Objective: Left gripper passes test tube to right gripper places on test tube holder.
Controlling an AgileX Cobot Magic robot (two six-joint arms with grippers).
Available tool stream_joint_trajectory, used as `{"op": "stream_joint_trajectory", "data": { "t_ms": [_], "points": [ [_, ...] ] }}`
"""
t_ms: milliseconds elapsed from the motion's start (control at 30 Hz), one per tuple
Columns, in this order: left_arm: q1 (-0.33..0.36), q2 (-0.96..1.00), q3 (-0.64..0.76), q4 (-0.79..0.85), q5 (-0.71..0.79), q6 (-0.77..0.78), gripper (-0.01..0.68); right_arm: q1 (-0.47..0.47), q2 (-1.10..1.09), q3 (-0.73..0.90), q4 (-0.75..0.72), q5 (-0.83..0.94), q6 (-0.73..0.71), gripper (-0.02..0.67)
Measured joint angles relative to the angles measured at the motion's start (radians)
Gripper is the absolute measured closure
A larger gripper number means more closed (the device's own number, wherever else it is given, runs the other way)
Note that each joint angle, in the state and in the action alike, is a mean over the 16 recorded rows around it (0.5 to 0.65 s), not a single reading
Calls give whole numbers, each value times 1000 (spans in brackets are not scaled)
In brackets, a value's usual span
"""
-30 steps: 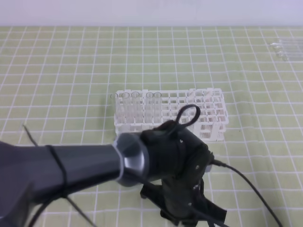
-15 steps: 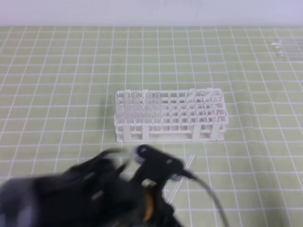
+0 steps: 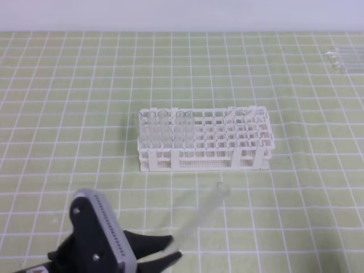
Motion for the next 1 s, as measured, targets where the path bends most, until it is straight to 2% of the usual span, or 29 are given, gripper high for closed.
{"op": "stream_joint_trajectory", "data": {
  "t_ms": [200, 733, 833, 1000],
  "points": [
    [7, -61, 28, 44, 9, 0, 612, 0, 0, 0, 0, 0, 0, 666],
    [8, -59, 28, 44, 25, 0, 612, 0, 0, 0, -43, -24, -49, 666],
    [7, -58, 28, 42, 25, 0, 608, 0, 0, 0, 21, -81, -40, 666],
    [8, -58, 28, 39, 23, 0, 612, 0, 0, -1, 257, -198, -4, 666]
  ]
}}
